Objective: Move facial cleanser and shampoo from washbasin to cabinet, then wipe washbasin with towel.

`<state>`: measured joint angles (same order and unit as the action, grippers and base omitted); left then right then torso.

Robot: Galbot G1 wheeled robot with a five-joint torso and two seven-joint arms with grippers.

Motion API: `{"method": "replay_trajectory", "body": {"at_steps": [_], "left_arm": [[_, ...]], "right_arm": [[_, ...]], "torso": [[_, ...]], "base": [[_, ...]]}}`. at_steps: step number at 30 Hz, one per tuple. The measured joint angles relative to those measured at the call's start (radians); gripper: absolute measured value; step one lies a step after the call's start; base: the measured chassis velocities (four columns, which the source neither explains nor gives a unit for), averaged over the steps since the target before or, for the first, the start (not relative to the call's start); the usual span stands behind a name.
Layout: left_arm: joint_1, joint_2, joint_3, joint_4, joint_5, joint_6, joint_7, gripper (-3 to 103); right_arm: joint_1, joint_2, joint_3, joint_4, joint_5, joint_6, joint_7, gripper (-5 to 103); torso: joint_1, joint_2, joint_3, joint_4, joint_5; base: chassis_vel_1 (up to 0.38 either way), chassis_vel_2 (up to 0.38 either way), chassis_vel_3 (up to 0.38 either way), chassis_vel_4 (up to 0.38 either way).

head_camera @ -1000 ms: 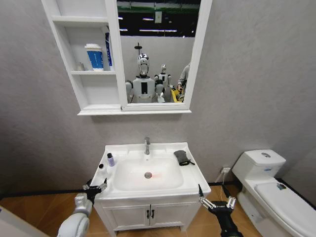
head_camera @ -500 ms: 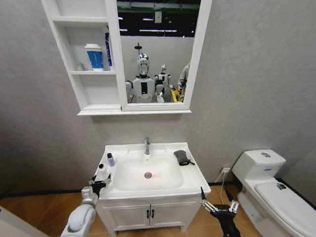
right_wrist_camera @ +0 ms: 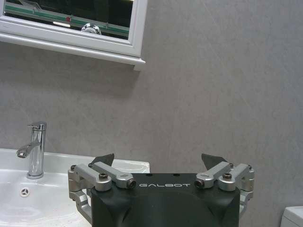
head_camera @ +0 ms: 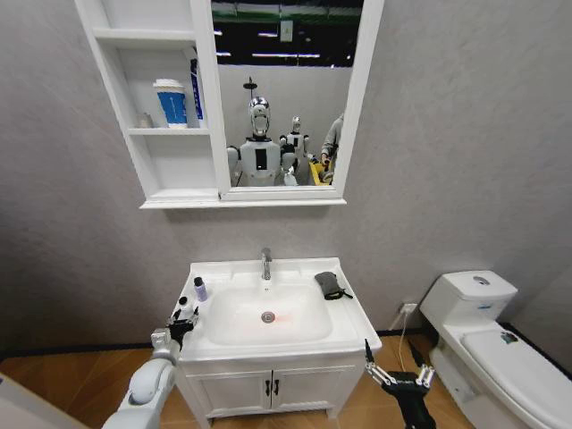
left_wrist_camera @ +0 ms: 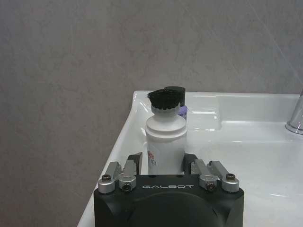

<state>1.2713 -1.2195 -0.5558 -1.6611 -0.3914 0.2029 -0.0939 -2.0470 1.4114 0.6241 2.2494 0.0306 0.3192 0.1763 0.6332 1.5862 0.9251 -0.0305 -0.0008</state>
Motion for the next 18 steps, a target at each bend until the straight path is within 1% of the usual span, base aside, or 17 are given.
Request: {"method": "replay_trajectory", "body": {"at_steps": [1, 2, 3, 4, 6, 8, 9, 11, 12, 13, 14, 16, 17, 18], "left_arm": [[0.005, 0.001, -0.001, -0.008, 0.0, 0.0, -0.001, 41], [0.011, 0.002, -0.002, -0.017, 0.0, 0.0, -0.002, 36], [0.011, 0.002, -0.002, -0.017, 0.0, 0.0, -0.002, 36], [0.018, 0.003, -0.003, -0.028, 0.002, 0.001, -0.003, 33], [0.021, 0.003, -0.005, -0.033, 0.003, 0.001, -0.003, 33], [0.039, 0.012, -0.016, -0.079, 0.011, 0.004, -0.003, 32], [0.039, 0.012, -0.016, -0.079, 0.011, 0.004, -0.003, 32], [0.066, 0.045, -0.034, -0.16, 0.011, 0.011, -0.003, 32], [0.071, 0.052, -0.038, -0.173, 0.01, 0.014, -0.003, 32], [0.109, 0.094, -0.064, -0.249, -0.011, 0.029, -0.002, 32], [0.109, 0.094, -0.064, -0.249, -0.011, 0.029, -0.002, 32], [0.161, 0.176, -0.114, -0.357, -0.073, 0.061, -0.005, 32], [0.161, 0.176, -0.114, -0.357, -0.073, 0.061, -0.005, 32], [0.171, 0.207, -0.133, -0.389, -0.098, 0.072, -0.009, 32]], "right_arm": [[0.002, -0.001, 0.0, -0.001, 0.001, 0.0, 0.001, 100], [0.003, -0.001, -0.002, -0.002, 0.003, -0.001, 0.001, 100], [0.003, -0.001, -0.002, -0.002, 0.003, -0.001, 0.001, 100], [0.004, -0.001, -0.004, -0.002, 0.006, -0.003, 0.001, 100], [0.005, -0.001, -0.005, -0.002, 0.007, -0.004, 0.002, 100], [0.007, -0.005, -0.007, -0.002, 0.01, -0.005, 0.002, 100], [0.007, -0.005, -0.007, -0.002, 0.01, -0.005, 0.002, 100], [0.015, -0.009, -0.009, -0.002, 0.012, -0.018, 0.014, 100], [0.017, -0.009, -0.009, -0.002, 0.011, -0.023, 0.02, 100], [0.031, -0.01, -0.01, -0.005, 0.002, -0.041, 0.044, 100], [0.031, -0.01, -0.01, -0.005, 0.002, -0.041, 0.044, 100], [0.06, -0.018, -0.016, -0.011, -0.005, -0.063, 0.075, 100], [0.06, -0.018, -0.016, -0.011, -0.005, -0.063, 0.075, 100], [0.066, -0.02, -0.019, -0.013, -0.003, -0.069, 0.079, 100]], "torso": [[0.0, 0.0, 0.0, 0.0, 0.0], [0.0, 0.0, 0.0, 0.0, 0.0], [0.0, 0.0, 0.0, 0.0, 0.0], [0.0, 0.0, 0.0, 0.0, 0.0], [0.0, 0.0, 0.0, 0.0, 0.0], [0.0, 0.0, 0.0, 0.0, -0.0001], [0.0, 0.0, 0.0, 0.0, -0.0001], [0.0, 0.0, 0.0, 0.0, -0.0001], [0.0, 0.0, 0.0, -0.0001, -0.0002], [0.0, 0.0, 0.0, -0.0001, 0.0001], [0.0, 0.0, 0.0, -0.0001, 0.0001], [0.0, 0.0, 0.0, 0.0003, -0.0001], [0.0, 0.0, 0.0, 0.0003, -0.0001], [0.0, 0.0, 0.0, 0.0002, 0.0002]], "base": [[0.0, 0.0, 0.0, 0.0], [0.0, 0.0, 0.0, 0.0], [0.0, 0.0, 0.0, 0.0], [0.0, 0.0, 0.0, 0.0], [0.0, 0.0, 0.0, 0.0], [0.0, 0.0, 0.0, 0.0], [0.0, 0.0, 0.0, 0.0], [0.0, 0.0, 0.0, 0.0], [0.0, 0.0, 0.0, 0.0], [0.0, 0.0, 0.0, 0.0], [0.0, 0.0, 0.0, 0.0], [0.0, 0.0, 0.0, 0.0], [0.0, 0.0, 0.0, 0.0], [0.0, 0.0, 0.0, 0.0]]}}
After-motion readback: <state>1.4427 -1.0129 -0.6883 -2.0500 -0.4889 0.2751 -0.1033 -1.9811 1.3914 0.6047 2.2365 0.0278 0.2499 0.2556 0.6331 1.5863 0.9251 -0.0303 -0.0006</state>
